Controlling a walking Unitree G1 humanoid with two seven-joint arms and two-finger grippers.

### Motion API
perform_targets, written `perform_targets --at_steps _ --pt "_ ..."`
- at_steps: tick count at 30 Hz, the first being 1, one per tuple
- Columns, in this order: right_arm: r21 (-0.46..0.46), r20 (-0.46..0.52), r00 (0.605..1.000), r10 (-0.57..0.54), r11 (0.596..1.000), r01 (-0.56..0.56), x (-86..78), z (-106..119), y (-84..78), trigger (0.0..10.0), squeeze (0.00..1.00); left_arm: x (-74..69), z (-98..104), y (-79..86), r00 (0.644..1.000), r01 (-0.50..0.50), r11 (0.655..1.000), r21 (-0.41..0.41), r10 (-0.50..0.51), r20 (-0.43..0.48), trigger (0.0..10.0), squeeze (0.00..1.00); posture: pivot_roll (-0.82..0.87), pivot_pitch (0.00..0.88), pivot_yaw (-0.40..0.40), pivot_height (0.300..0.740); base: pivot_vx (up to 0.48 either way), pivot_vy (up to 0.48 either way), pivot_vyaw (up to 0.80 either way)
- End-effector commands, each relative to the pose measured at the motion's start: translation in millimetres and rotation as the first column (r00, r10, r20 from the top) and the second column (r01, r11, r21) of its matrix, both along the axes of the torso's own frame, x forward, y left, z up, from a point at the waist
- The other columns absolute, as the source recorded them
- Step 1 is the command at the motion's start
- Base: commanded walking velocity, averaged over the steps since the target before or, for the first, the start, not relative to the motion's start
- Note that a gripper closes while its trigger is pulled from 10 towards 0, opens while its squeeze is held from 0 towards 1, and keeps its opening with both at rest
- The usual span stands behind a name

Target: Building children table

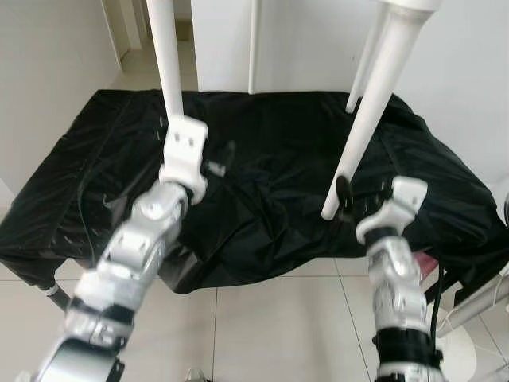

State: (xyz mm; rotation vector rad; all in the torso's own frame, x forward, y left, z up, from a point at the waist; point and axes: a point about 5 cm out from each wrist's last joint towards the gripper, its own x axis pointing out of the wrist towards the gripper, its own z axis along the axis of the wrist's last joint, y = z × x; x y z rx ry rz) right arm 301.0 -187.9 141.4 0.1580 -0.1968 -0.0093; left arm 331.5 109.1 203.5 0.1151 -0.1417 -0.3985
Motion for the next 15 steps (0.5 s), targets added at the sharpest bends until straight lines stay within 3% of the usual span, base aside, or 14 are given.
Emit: perform_targets --at_steps 1,6,7,15 --pt "-0.025 0.039 0.999 0.003 1.000 -0.002 -5.0 5.4 5.3 10.0 0.00 -4.5 3.6 2.0 0.999 -0.034 0.999 -0.009 0.035 0.031 10.0 0.00 0.06 0.000 0.000 0.740 0.000 0.000 0.00" --pt "-0.050 0.052 0.999 0.003 0.999 0.000 -11.2 5.7 6.0 10.0 0.00 -9.4 1.5 6.1 0.998 -0.053 0.998 -0.020 0.054 0.042 10.0 0.00 0.06 0.000 0.000 0.740 0.000 0.000 0.00" --pt "-0.055 0.054 0.999 0.003 0.999 0.000 -12.6 5.9 6.0 10.0 0.00 -10.5 1.2 7.2 0.997 -0.058 0.998 -0.025 0.059 0.044 10.0 0.00 0.06 0.124 -0.068 0.740 0.000 0.000 0.00" --pt "-0.055 0.054 0.999 0.003 0.999 0.000 -12.6 5.9 6.0 10.0 0.00 -10.5 1.2 7.2 0.997 -0.058 0.998 -0.025 0.059 0.044 10.0 0.00 0.06 0.124 -0.068 0.740 0.000 0.000 0.00"
